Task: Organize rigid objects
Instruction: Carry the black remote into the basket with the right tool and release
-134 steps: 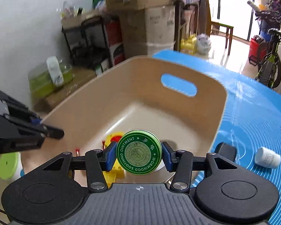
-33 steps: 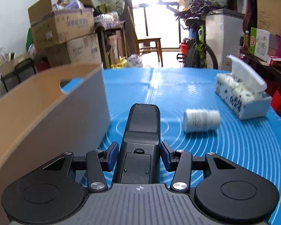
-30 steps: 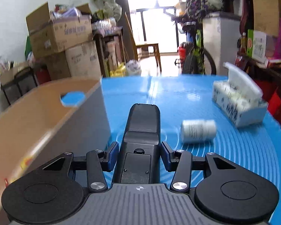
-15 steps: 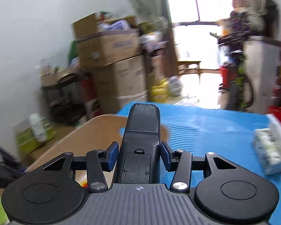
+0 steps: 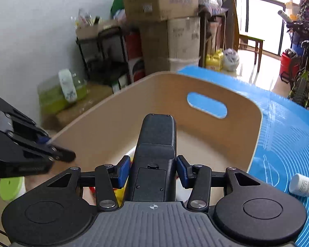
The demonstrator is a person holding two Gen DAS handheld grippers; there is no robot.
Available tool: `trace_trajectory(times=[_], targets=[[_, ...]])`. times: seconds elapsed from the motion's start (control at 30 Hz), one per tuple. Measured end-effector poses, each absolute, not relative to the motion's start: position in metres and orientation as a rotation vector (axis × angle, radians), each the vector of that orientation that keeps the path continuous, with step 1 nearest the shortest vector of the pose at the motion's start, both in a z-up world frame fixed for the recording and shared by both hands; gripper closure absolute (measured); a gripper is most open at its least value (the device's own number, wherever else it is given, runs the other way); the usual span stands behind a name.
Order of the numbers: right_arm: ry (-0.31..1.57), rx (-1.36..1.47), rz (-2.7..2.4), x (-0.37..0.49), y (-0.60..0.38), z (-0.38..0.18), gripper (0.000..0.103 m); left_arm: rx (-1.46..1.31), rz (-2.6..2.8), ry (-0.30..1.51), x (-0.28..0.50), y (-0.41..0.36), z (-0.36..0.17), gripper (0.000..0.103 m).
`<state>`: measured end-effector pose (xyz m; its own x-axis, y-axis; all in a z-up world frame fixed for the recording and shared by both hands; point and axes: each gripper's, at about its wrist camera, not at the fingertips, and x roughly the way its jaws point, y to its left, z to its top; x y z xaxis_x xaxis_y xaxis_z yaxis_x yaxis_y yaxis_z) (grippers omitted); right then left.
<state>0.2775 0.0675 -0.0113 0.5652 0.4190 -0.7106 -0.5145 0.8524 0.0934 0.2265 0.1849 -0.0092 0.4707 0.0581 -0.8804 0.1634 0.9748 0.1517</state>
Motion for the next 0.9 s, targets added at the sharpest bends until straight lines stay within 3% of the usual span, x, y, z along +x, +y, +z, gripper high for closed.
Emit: trace_trajectory(times=[0.27,0.3,0.43,0.5,0.9], targets=[[0.852,-0.124,0.568,0.273,0.071,-0.014,0.049,0.229,-0.065,1.082,0.226,0.185,-0.009,0.093],[0.851,-0.102,0.563,0.273,0.067,-0.012,0.042,0.23,-0.064,1.082,0.226,0.185,-0.009,0.093],[0.826,-0.065,0.582,0.274,0.052,0.0,0.037,0.232,-0.065,1.083,0.226,0.184,-0.009,0.093],[0.798,-0.029,0.565,0.275,0.036,0.01,0.026,0.232,-0.065,1.083,0.226,0.184,-0.009,0.093],[0.708,0.128,0.271,0.314,-0.1,0.026,0.019,0.234,-0.064,1.082,0.226,0.184,-0.008,0.093]])
